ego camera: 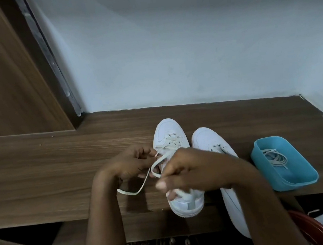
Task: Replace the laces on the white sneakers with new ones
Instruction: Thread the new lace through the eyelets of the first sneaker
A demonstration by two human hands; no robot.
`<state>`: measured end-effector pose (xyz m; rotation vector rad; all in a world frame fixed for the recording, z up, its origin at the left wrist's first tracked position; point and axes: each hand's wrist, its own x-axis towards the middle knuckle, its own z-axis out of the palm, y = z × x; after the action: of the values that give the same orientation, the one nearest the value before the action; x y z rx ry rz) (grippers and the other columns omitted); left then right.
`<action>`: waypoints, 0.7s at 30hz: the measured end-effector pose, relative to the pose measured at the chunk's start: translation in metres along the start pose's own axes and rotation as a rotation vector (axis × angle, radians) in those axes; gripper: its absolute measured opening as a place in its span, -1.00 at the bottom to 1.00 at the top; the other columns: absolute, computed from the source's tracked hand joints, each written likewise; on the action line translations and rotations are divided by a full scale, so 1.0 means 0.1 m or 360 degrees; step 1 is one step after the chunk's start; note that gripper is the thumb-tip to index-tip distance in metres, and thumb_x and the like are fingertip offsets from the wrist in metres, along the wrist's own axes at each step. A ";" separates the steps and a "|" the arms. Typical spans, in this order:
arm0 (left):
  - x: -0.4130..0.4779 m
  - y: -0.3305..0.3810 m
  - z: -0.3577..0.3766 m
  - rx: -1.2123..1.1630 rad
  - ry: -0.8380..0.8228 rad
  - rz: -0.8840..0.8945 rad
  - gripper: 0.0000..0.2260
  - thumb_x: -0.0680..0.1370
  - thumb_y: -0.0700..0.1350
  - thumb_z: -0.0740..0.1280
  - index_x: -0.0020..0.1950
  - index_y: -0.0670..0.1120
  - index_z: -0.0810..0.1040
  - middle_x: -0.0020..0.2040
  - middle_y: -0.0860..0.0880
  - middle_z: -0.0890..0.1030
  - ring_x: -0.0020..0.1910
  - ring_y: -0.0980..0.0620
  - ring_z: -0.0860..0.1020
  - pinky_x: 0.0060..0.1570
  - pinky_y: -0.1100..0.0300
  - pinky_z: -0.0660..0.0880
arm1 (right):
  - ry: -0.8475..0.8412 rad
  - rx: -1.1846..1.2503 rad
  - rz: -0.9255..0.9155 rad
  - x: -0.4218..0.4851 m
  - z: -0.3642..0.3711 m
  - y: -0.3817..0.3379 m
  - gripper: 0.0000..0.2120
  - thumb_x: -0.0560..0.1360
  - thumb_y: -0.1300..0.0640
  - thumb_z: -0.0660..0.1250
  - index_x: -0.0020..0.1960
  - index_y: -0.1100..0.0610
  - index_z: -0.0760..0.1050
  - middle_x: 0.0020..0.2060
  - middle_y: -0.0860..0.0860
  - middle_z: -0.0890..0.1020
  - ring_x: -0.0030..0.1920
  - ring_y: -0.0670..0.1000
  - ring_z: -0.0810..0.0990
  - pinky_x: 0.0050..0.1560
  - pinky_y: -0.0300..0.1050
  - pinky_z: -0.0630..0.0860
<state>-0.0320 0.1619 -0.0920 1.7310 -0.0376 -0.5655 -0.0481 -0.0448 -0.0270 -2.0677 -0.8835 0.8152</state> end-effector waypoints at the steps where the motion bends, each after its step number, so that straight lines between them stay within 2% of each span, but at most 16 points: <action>1: 0.00 0.00 -0.01 0.0001 0.0000 -0.0006 -0.73 0.51 0.00 0.46 0.02 -0.19 0.62 -0.11 -0.13 0.68 -0.15 -0.01 0.61 -0.06 0.08 0.43 | 0.0064 0.0144 0.0059 -0.10 -0.10 0.04 -0.71 0.59 0.07 0.36 -0.02 0.32 0.65 -0.14 0.17 0.73 -0.14 0.09 0.72 -0.08 -0.15 0.61; 3: -0.01 0.01 -0.01 0.0046 -0.0006 -0.0051 -0.68 0.51 0.08 0.42 0.02 -0.18 0.64 -0.10 -0.07 0.69 -0.13 0.05 0.63 -0.06 0.14 0.44 | 0.0162 0.0379 0.0175 -0.34 -0.27 0.12 -0.76 0.59 0.11 0.35 0.04 0.28 0.64 -0.10 0.16 0.73 -0.07 0.16 0.73 0.05 0.03 0.63; 6: -0.05 0.03 0.00 0.0081 0.0013 -0.0057 -0.59 0.49 0.18 0.43 0.02 -0.17 0.66 -0.06 -0.08 0.70 -0.10 0.04 0.63 -0.12 0.19 0.46 | 0.0201 0.0483 0.0322 -0.59 -0.38 0.23 -0.82 0.61 0.17 0.31 0.05 0.28 0.60 -0.06 0.17 0.73 -0.01 0.20 0.72 0.13 0.13 0.59; 8: -0.08 0.06 0.06 0.0061 0.0118 -0.0024 -0.52 0.40 0.21 0.49 0.02 -0.20 0.64 -0.08 -0.09 0.70 -0.15 0.02 0.59 -0.18 0.19 0.44 | 0.0123 0.0499 0.0495 -0.66 -0.37 0.28 -0.84 0.61 0.18 0.31 0.07 0.28 0.56 -0.05 0.19 0.73 0.00 0.22 0.72 0.07 0.10 0.60; 11: -0.10 0.09 0.21 0.0149 0.0462 0.0062 -0.60 0.36 0.14 0.52 0.01 -0.12 0.62 -0.15 -0.05 0.63 -0.20 0.10 0.51 -0.17 0.23 0.46 | 0.0185 0.0413 0.0766 -0.69 -0.26 0.34 -0.91 0.62 0.26 0.29 0.12 0.23 0.47 -0.09 0.24 0.71 -0.08 0.25 0.72 -0.03 0.12 0.63; 14: -0.13 0.07 0.35 0.0308 0.0701 0.0099 -0.62 0.38 0.10 0.56 0.00 -0.08 0.54 -0.13 -0.06 0.60 -0.18 0.07 0.51 -0.13 0.16 0.47 | 0.0558 0.0347 0.0878 -0.68 -0.15 0.42 -0.91 0.62 0.31 0.25 0.09 0.17 0.39 -0.19 0.28 0.70 -0.22 0.26 0.72 -0.20 0.10 0.66; 18: -0.25 0.02 0.59 0.0368 0.0674 0.0108 -0.63 0.33 0.10 0.60 -0.09 -0.05 0.51 -0.26 0.04 0.53 -0.29 0.09 0.48 -0.23 0.10 0.45 | 0.1150 0.0366 0.0865 -0.60 0.06 0.41 -0.87 0.56 0.34 0.24 -0.04 0.12 0.42 -0.25 0.24 0.67 -0.37 0.21 0.70 -0.37 0.01 0.65; 20: -0.27 -0.01 0.73 0.0442 0.0751 0.0087 -0.66 0.32 0.09 0.60 -0.11 0.00 0.51 -0.28 0.07 0.53 -0.30 0.08 0.50 -0.25 0.12 0.44 | 0.1385 0.0221 0.0852 -0.48 0.18 0.41 -0.89 0.54 0.28 0.22 -0.08 0.09 0.43 -0.24 0.15 0.66 -0.39 0.17 0.69 -0.34 -0.03 0.64; 21: -0.29 -0.02 0.80 0.0493 0.0818 0.0073 -0.69 0.35 0.06 0.58 -0.11 0.02 0.51 -0.27 0.08 0.53 -0.29 0.08 0.51 -0.26 0.14 0.42 | 0.1492 0.0079 0.0839 -0.43 0.24 0.41 -0.91 0.52 0.24 0.22 -0.08 0.07 0.41 -0.24 0.11 0.66 -0.36 0.17 0.69 -0.26 -0.01 0.64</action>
<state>-0.0893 0.0988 -0.0937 2.1272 0.2077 -0.0678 -0.0777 -0.0902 -0.0622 -2.2940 0.1967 0.0334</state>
